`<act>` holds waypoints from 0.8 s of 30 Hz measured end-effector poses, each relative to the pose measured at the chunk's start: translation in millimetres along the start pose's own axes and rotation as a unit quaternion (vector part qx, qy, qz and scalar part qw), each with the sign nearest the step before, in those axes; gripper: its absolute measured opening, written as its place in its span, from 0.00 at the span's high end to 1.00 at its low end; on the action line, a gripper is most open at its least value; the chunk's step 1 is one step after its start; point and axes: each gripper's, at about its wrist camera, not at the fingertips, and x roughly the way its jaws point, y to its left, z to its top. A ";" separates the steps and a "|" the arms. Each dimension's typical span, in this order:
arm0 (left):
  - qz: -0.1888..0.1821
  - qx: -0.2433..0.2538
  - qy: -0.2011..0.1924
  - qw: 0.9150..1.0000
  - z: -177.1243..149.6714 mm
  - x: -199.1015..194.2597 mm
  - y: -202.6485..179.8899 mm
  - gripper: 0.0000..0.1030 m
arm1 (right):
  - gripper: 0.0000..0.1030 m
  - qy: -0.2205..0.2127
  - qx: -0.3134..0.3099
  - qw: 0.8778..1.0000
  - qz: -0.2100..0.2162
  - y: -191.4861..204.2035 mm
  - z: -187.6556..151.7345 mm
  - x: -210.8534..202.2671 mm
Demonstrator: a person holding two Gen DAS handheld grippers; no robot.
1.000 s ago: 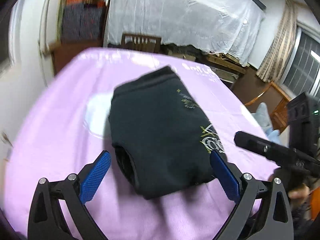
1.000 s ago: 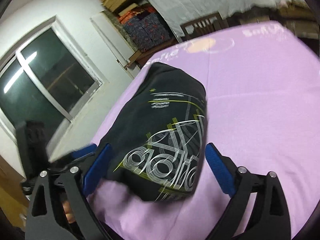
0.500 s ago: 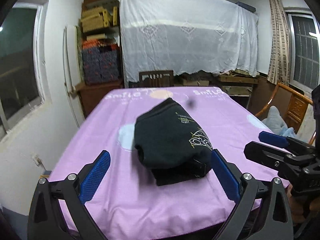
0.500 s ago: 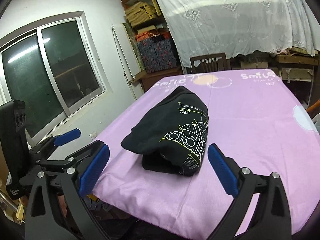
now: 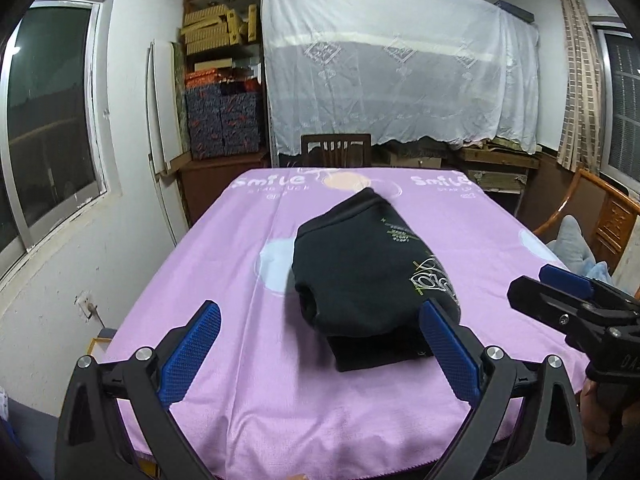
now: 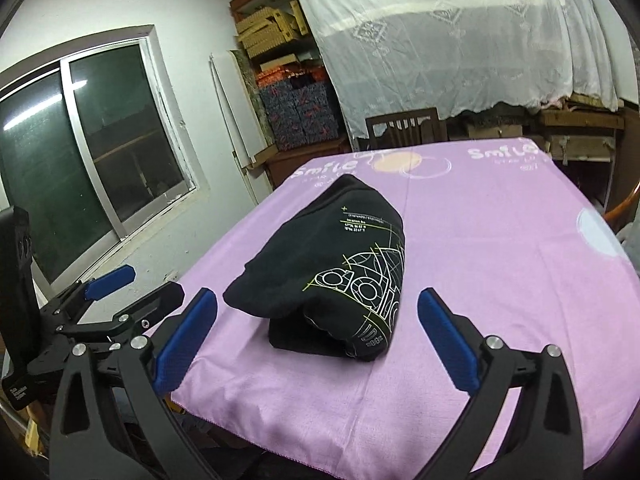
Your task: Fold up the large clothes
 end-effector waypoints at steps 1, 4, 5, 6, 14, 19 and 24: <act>0.001 0.001 0.003 1.000 -0.9 2.9 0.0 0.03 | 0.05 0.002 0.001 1.000 -0.001 -0.6 0.7 2.7; 0.007 -0.003 0.024 1.000 -4.6 17.0 1.0 0.03 | 0.05 0.018 -0.003 1.000 -0.010 1.0 -2.2 13.9; 0.006 -0.009 0.034 0.999 -6.2 23.0 2.7 0.03 | 0.05 0.024 -0.006 1.000 -0.011 2.1 -4.3 19.1; 0.003 -0.013 0.040 0.999 -7.2 26.7 3.6 0.03 | 0.05 0.029 -0.008 1.000 -0.010 1.9 -4.8 23.0; -0.001 -0.027 0.065 0.997 -10.7 46.8 9.5 0.03 | 0.05 0.037 -0.011 0.999 -0.018 -6.5 -7.3 42.7; -0.003 -0.034 0.070 0.997 -12.2 48.5 11.4 0.03 | 0.05 0.037 0.001 0.999 -0.021 -14.1 -6.8 47.3; -0.003 -0.028 0.063 0.998 -11.9 42.8 7.9 0.03 | 0.05 0.038 -0.004 0.999 -0.021 -11.0 -9.3 45.7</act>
